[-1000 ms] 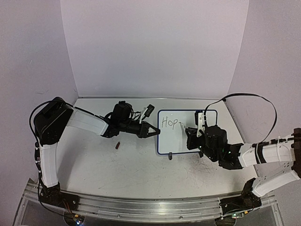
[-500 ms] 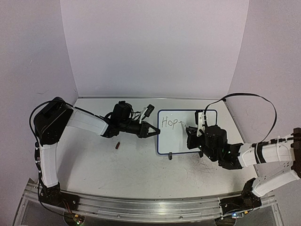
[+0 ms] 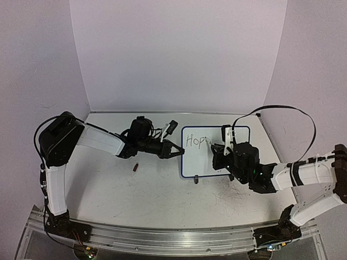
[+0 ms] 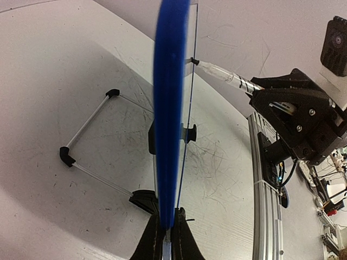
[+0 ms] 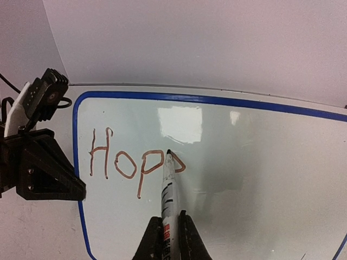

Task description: Write a sentence on the whiteboard

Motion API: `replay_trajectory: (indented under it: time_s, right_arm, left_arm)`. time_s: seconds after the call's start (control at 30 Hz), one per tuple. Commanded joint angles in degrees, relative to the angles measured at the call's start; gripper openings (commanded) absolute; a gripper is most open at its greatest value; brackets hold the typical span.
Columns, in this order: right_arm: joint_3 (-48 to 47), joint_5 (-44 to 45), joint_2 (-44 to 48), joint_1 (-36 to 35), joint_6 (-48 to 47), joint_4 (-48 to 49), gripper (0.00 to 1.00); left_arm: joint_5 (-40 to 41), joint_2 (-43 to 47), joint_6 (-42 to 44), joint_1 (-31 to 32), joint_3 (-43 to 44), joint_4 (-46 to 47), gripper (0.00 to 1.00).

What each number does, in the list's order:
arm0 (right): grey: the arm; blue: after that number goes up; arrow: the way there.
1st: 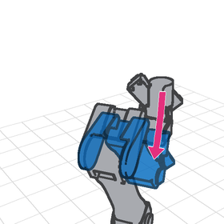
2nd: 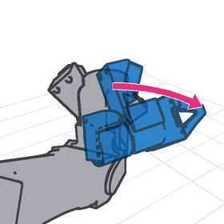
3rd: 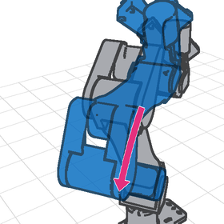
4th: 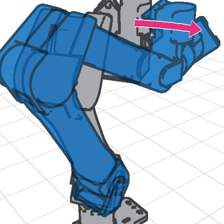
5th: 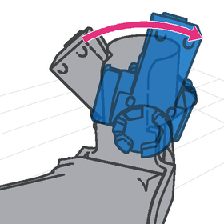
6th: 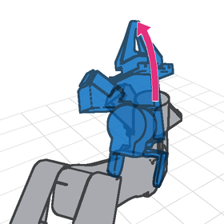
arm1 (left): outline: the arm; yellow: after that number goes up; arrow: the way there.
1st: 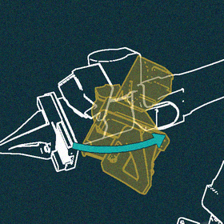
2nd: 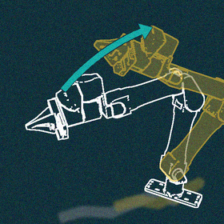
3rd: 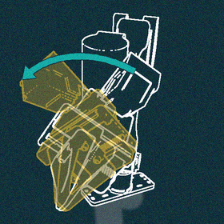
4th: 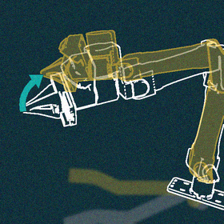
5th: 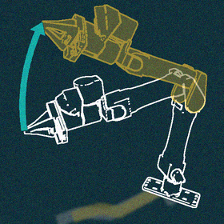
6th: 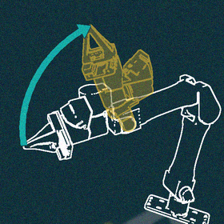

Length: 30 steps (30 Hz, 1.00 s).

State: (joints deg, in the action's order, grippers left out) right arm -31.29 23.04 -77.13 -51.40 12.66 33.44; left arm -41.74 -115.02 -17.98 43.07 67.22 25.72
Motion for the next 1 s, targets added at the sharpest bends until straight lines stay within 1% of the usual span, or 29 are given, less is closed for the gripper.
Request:
replay_trajectory:
  time_s: [0.0, 0.23, 0.97]
  right_arm:
    - [-0.67, -1.37, -1.03, 0.69, 1.12, -1.14, 0.0]
    - [1.35, -1.67, 0.41, 0.61, 3.89, -2.56, 0.0]
    - [3.92, -1.53, 1.44, 0.18, 7.26, -4.96, 0.0]
  left_arm:
    - [-1.7, 3.66, 0.8, 0.17, 0.69, 1.27, 0.0]
    - [-1.68, 3.57, 0.84, 0.17, 0.63, 1.26, 0.0]
    - [-1.5, 4.08, 0.93, 0.14, 0.08, 1.18, 0.0]
